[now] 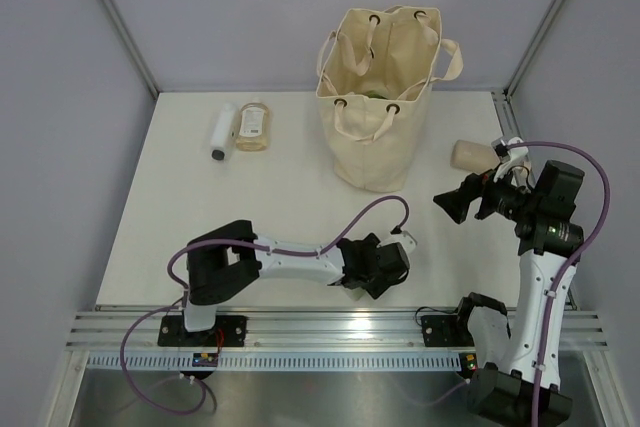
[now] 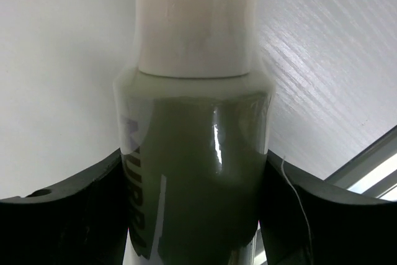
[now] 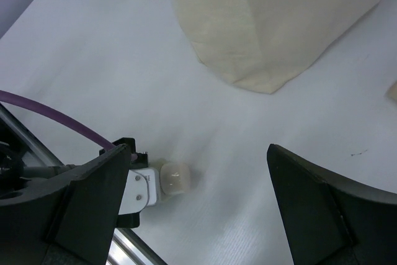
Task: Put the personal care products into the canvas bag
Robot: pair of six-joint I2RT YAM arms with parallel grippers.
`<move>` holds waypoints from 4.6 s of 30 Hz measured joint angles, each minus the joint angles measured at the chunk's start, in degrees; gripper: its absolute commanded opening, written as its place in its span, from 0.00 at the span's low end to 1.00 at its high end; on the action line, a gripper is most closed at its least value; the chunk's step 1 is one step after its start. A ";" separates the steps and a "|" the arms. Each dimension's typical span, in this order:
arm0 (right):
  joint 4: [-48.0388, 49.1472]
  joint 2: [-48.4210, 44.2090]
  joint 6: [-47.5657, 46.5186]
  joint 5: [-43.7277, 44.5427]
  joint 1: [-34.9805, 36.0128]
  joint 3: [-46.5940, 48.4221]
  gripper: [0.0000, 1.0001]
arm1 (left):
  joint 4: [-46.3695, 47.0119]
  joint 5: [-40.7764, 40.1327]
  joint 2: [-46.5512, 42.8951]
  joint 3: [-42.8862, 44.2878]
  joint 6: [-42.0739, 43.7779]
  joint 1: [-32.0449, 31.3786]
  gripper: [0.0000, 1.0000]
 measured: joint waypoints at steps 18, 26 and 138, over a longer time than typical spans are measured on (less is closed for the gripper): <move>4.90 -3.13 2.10 -4.22 -4.35 -6.29 1.00 | 6.14 21.16 -30.21 -18.82 -2.93 14.01 0.00; 6.34 -4.24 3.39 -4.24 -5.42 -6.95 1.00 | 11.50 35.98 -41.16 -13.25 -9.05 27.87 0.00; 10.25 -9.31 8.63 -7.41 -11.30 -9.18 1.00 | -16.57 14.69 33.77 55.39 4.72 69.13 0.52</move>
